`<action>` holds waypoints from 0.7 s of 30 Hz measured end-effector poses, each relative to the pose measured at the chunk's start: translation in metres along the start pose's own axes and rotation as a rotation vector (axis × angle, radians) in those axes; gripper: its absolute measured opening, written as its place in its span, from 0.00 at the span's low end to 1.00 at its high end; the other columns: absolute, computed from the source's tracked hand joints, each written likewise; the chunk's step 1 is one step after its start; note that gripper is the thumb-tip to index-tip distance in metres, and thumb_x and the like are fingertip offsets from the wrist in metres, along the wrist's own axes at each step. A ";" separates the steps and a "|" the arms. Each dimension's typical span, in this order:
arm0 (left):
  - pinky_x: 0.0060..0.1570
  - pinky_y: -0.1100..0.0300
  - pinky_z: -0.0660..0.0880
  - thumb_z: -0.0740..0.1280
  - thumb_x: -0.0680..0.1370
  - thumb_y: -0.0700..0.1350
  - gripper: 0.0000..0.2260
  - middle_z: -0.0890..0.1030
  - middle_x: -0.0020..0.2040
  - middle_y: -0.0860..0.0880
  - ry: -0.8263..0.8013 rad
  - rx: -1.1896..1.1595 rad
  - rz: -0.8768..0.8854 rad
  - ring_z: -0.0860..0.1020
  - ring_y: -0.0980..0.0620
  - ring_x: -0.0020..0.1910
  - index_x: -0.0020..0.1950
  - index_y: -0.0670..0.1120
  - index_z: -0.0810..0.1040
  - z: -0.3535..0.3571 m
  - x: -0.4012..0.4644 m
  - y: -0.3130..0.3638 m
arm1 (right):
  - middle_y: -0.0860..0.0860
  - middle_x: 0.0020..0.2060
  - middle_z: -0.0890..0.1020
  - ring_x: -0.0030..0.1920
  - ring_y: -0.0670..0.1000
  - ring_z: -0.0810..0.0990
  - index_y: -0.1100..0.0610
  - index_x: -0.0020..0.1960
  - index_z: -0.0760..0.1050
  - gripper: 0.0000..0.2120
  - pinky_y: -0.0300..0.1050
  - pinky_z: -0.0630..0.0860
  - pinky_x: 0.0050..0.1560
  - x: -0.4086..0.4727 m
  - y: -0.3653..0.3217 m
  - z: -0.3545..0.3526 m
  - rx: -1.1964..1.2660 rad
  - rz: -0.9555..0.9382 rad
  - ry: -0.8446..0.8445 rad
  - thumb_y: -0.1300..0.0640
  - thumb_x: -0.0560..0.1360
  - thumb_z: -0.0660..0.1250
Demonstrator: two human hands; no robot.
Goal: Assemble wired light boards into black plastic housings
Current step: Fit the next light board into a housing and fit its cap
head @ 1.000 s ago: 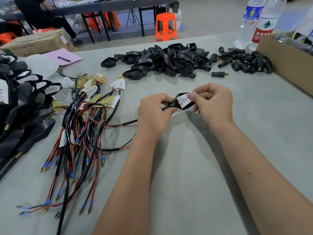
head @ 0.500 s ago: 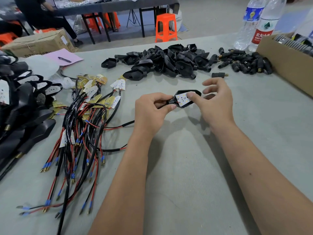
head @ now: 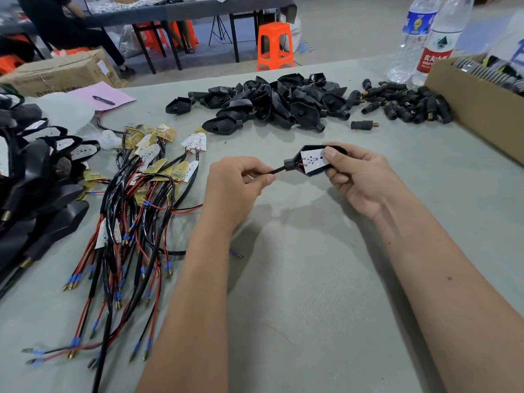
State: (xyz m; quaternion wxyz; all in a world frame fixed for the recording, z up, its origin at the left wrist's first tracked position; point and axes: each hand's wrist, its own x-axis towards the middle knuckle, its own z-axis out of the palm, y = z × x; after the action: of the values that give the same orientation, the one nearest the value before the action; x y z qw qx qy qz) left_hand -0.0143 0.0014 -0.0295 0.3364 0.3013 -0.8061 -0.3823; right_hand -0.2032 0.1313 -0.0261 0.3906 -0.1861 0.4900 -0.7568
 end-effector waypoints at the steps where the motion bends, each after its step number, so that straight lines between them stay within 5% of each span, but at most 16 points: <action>1: 0.33 0.62 0.71 0.77 0.74 0.40 0.06 0.79 0.27 0.58 -0.007 0.018 -0.001 0.74 0.56 0.27 0.43 0.51 0.87 0.000 0.000 -0.001 | 0.55 0.35 0.84 0.29 0.47 0.75 0.59 0.40 0.87 0.05 0.32 0.68 0.26 -0.001 0.000 0.000 0.011 0.016 -0.023 0.62 0.64 0.76; 8: 0.32 0.70 0.64 0.77 0.74 0.41 0.03 0.76 0.27 0.64 0.022 0.085 0.069 0.71 0.60 0.28 0.44 0.50 0.87 0.003 -0.001 0.001 | 0.55 0.34 0.84 0.27 0.45 0.72 0.58 0.36 0.86 0.03 0.30 0.66 0.25 -0.001 -0.001 0.001 0.046 0.056 -0.053 0.63 0.63 0.75; 15: 0.39 0.60 0.71 0.77 0.73 0.42 0.03 0.80 0.33 0.60 0.041 0.158 0.085 0.76 0.56 0.35 0.42 0.50 0.86 0.012 -0.002 0.006 | 0.55 0.35 0.83 0.27 0.45 0.72 0.61 0.44 0.84 0.04 0.31 0.69 0.27 0.001 0.003 0.000 -0.068 -0.029 0.038 0.66 0.71 0.76; 21: 0.44 0.59 0.76 0.77 0.74 0.48 0.05 0.84 0.39 0.59 0.018 0.210 0.039 0.78 0.60 0.38 0.49 0.54 0.87 0.011 -0.003 0.009 | 0.52 0.33 0.83 0.27 0.45 0.75 0.57 0.41 0.86 0.06 0.32 0.71 0.29 0.003 0.003 -0.002 -0.176 -0.138 0.124 0.66 0.72 0.77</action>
State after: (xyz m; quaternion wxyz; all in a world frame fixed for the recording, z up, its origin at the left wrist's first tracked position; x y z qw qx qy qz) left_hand -0.0225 0.0130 -0.0284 0.3177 0.3225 -0.8444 -0.2864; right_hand -0.2055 0.1293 -0.0302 0.2887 -0.2059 0.5638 -0.7459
